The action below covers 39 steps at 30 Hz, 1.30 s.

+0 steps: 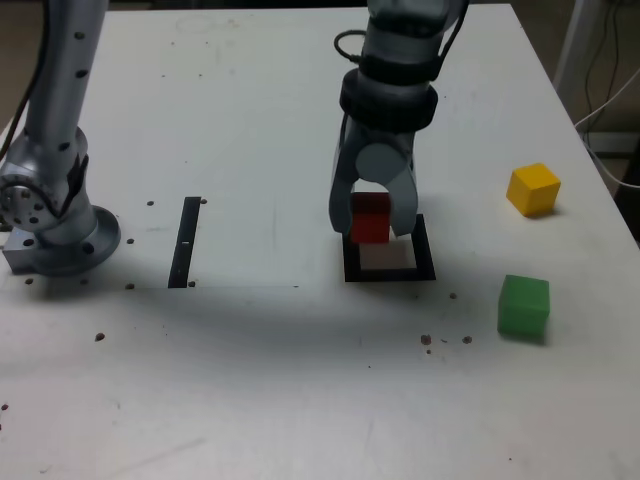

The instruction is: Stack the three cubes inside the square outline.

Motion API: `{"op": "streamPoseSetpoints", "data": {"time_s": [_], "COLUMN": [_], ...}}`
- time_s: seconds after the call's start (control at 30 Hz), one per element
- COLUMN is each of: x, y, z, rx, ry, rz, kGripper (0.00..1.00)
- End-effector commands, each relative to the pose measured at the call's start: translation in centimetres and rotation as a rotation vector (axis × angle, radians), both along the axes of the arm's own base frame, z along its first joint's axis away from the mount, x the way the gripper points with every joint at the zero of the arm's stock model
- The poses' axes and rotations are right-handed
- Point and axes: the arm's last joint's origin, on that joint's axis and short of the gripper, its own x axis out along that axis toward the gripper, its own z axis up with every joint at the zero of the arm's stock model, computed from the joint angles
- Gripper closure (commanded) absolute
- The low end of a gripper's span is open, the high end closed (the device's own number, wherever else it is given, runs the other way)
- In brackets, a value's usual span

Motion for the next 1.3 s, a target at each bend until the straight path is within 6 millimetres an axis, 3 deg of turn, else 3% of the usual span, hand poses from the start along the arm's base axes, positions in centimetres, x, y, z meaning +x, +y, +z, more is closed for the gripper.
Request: {"op": "streamPoseSetpoints", "data": {"time_s": [0.0,0.43,0.5,0.67,0.73,1.1,1.27], "x": [0.2,1.2,1.2,1.2,1.1,-0.4,-1.6], "y": [-0.1,0.3,0.4,0.7,0.8,1.0,2.2], "z": [-0.4,-2.0,-2.1,-2.2,-2.2,-1.1,0.0], "rx": [0.003,0.010,0.012,0.015,0.015,0.015,0.042], "ry": [0.008,0.012,0.010,0.007,0.007,-0.004,-0.012], "rz": [0.002,0.011,0.012,0.013,0.014,0.021,0.049], "kGripper": [0.72,0.71,0.61,0.11,0.01,0.00,0.00]}}
